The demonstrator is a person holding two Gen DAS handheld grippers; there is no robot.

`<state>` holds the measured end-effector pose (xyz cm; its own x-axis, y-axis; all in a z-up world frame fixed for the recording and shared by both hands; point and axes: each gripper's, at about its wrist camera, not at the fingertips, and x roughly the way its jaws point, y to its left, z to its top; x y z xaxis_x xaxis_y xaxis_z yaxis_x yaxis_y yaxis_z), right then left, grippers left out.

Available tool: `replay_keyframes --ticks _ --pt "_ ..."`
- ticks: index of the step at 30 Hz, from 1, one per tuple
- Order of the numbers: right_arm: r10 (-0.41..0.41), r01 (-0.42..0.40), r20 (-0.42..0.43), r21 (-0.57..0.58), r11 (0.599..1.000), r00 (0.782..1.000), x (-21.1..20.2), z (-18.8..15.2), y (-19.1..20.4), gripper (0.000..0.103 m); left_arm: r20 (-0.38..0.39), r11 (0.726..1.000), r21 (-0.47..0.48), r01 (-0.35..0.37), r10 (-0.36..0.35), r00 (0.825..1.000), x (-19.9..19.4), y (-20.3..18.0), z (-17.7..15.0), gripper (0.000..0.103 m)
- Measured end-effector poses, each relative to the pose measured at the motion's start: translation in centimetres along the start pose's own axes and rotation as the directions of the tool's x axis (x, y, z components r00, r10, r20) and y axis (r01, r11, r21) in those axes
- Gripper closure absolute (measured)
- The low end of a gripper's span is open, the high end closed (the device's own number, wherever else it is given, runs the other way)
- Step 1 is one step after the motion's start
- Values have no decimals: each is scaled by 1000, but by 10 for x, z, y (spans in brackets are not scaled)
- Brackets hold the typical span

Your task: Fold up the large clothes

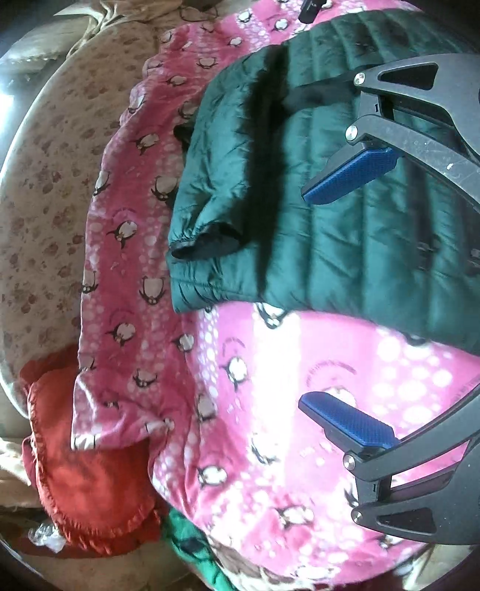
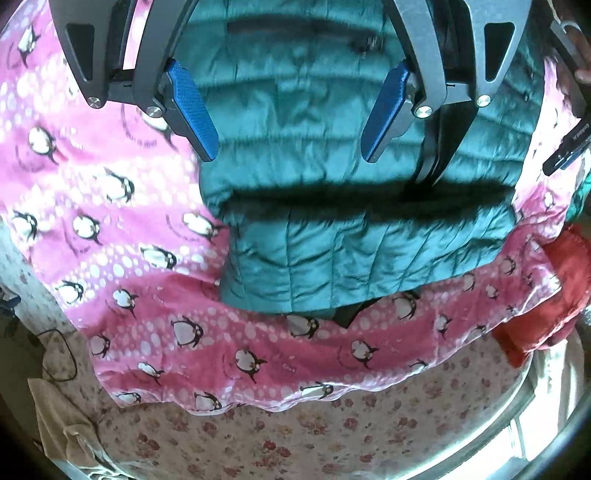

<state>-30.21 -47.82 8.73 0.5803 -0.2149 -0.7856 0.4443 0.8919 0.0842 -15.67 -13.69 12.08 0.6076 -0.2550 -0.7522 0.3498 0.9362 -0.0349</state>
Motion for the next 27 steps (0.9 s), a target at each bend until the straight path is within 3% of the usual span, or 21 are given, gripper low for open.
replay_keyframes --ticks 13,27 --pt "7 -10 -62 -58 998 998 -16 -60 8 26 -29 999 36 -3 4 1000 -31 1 -42 1" --pt "-9 3 -109 -57 998 994 -21 -93 -6 26 -76 999 34 3 0 997 -34 2 -66 1"
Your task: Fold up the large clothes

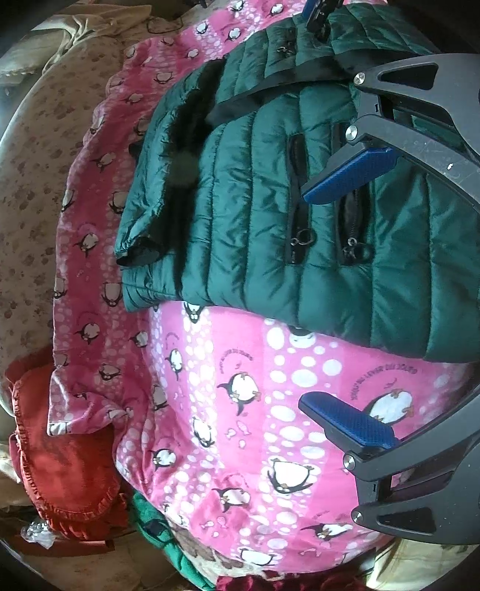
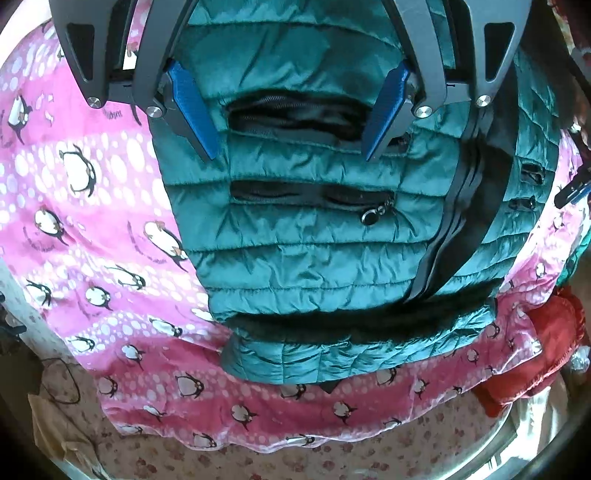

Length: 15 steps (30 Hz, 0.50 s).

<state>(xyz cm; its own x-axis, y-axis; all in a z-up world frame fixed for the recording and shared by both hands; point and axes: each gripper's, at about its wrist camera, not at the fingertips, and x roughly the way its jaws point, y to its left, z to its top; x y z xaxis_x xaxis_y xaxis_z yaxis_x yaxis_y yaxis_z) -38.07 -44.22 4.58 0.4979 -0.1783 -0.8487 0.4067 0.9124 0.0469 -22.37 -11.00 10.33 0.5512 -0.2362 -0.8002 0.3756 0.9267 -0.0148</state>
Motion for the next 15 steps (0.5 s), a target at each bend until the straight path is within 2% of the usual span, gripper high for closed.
replay_keyframes --ticks 4,11,15 --pt "-4 4 -3 -5 1000 1000 -2 -5 -1 26 -22 1000 2 7 -7 1000 0 2 -5 1" --pt "-11 11 -11 0 1000 1000 -15 -13 -12 26 -105 998 10 64 -63 992 -5 18 -13 1" --pt "-33 33 -23 3 999 999 -22 -22 -24 26 -152 996 -28 89 -92 984 -4 34 -22 1"
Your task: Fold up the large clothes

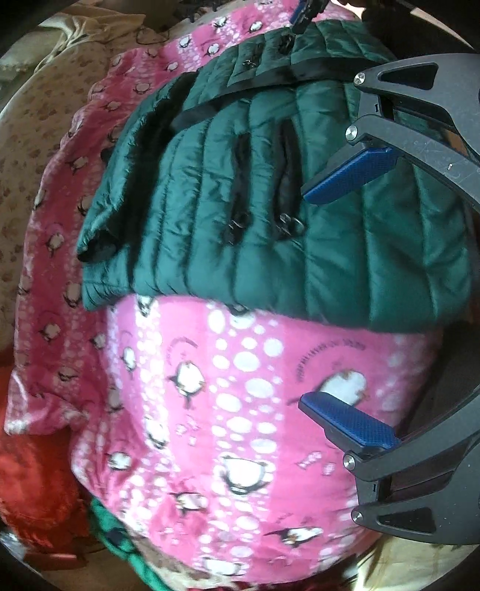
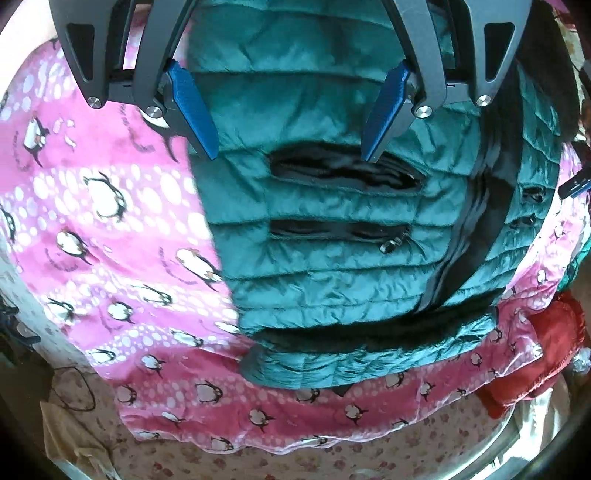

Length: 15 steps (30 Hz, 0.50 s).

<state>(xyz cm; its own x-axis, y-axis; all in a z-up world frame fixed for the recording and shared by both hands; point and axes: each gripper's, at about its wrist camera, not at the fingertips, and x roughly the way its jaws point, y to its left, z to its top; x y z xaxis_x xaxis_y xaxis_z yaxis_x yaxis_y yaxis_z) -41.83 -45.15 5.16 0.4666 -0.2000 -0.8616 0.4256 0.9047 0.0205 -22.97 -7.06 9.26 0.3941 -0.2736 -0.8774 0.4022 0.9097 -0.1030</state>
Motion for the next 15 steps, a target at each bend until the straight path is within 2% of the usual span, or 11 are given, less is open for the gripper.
replay_keyframes --ticks 2,5,10,15 --pt "2 -2 -11 18 1000 1000 -1 -5 -9 26 -17 1000 -18 9 -10 1000 2 8 -6 1" --pt "45 -44 -33 49 998 998 1 -13 -18 26 -54 999 -37 22 -24 998 9 16 -14 1" --pt "67 -65 -46 34 997 997 3 -20 -24 26 -106 992 -94 83 -93 990 19 22 -25 1" --pt "123 -117 -60 99 988 991 8 -24 -37 26 -133 992 -71 109 -118 984 25 12 -33 1"
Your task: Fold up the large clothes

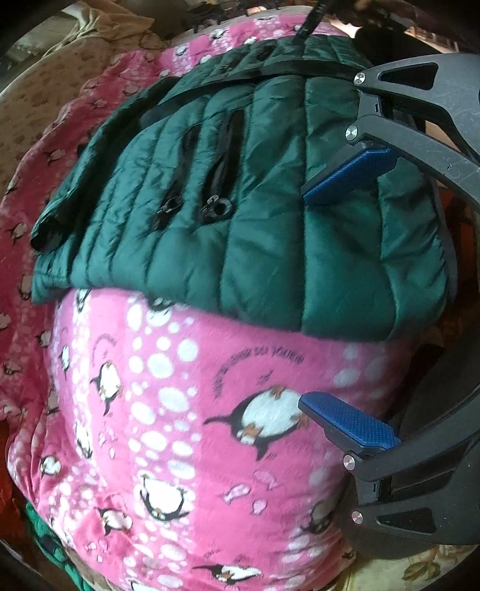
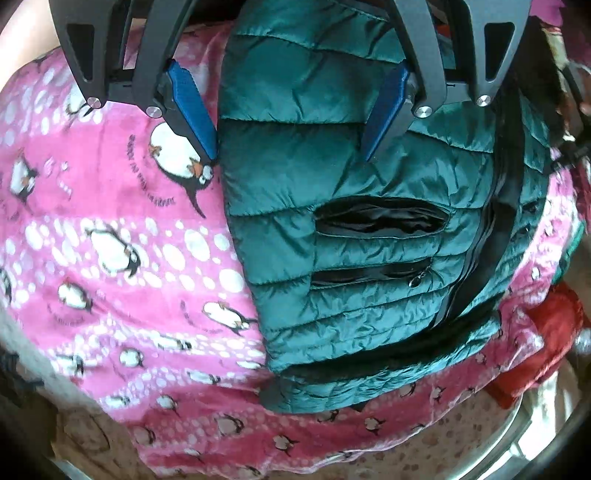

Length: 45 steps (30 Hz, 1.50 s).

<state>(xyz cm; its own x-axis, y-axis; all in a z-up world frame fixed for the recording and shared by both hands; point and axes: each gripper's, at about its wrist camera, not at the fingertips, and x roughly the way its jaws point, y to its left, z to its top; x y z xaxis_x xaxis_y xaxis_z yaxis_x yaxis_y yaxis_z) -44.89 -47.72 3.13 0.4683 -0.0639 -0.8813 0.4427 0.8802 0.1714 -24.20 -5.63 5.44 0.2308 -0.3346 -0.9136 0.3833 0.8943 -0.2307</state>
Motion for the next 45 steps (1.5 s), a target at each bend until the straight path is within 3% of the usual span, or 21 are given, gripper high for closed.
replay_keyframes --ticks 3,6,12,16,19,25,29,33,41,45 --pt "19 -19 1 26 999 1000 0 -1 -5 26 -7 1000 5 8 -7 1000 4 -3 -2 1" --pt "117 -117 1 35 992 993 -1 -3 0 26 -8 1000 0 11 -11 1000 5 -2 -1 1" --pt "98 -97 8 -83 992 995 -8 -7 19 28 -2 1000 -17 21 -21 1000 5 3 -1 1" --pt "90 -91 -13 -48 995 996 3 -11 10 27 6 997 -53 50 -50 999 5 11 -7 1" --pt "87 -88 -23 -47 995 996 9 -13 8 27 7 999 -26 42 -41 999 4 6 -10 1" --pt "165 -166 -16 -48 985 986 -4 -13 8 33 2 999 -28 44 -44 999 5 7 -10 1" --pt "134 -137 -53 -71 988 990 0 -19 4 34 5 998 -42 44 -43 999 5 9 -11 1" --pt "180 -183 -84 -25 983 980 2 -27 -5 33 -4 996 -59 62 -63 998 3 16 -16 1" --pt "239 -245 -85 -66 967 967 -4 -32 7 36 -14 997 -22 73 -74 997 3 7 -22 1" --pt "229 -235 -98 -65 970 969 -1 -31 10 38 -4 997 -31 77 -78 997 5 8 -23 1"
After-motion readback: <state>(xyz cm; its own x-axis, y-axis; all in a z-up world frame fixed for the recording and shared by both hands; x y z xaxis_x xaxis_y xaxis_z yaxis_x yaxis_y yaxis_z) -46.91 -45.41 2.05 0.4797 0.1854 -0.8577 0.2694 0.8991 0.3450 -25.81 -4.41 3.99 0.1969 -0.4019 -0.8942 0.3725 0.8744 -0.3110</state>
